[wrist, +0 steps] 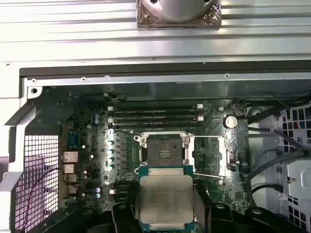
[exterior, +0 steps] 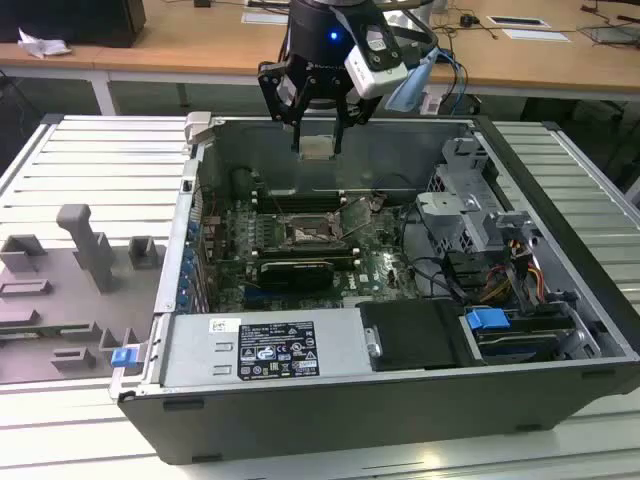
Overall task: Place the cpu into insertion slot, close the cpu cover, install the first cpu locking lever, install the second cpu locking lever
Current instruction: 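Place the cpu into insertion slot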
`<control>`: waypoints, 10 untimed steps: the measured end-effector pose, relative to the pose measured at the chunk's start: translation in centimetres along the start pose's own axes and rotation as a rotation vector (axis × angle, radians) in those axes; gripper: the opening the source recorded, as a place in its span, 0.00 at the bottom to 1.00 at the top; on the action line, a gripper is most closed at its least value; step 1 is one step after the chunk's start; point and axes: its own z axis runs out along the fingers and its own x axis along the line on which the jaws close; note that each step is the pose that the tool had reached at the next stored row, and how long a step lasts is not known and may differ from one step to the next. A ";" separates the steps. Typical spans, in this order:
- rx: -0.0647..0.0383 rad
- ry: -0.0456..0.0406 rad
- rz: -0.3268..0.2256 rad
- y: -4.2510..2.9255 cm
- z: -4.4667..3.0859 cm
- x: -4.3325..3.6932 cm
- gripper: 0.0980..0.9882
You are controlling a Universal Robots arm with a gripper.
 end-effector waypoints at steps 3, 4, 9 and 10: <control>0.000 -0.0059 0.066 0.00 0.07 0.00 0.48; 0.000 -0.0079 0.088 0.00 0.10 0.00 0.48; -0.001 -0.0116 0.130 -0.01 0.18 0.00 0.48; -0.001 -0.0127 0.142 -0.02 0.21 0.00 0.48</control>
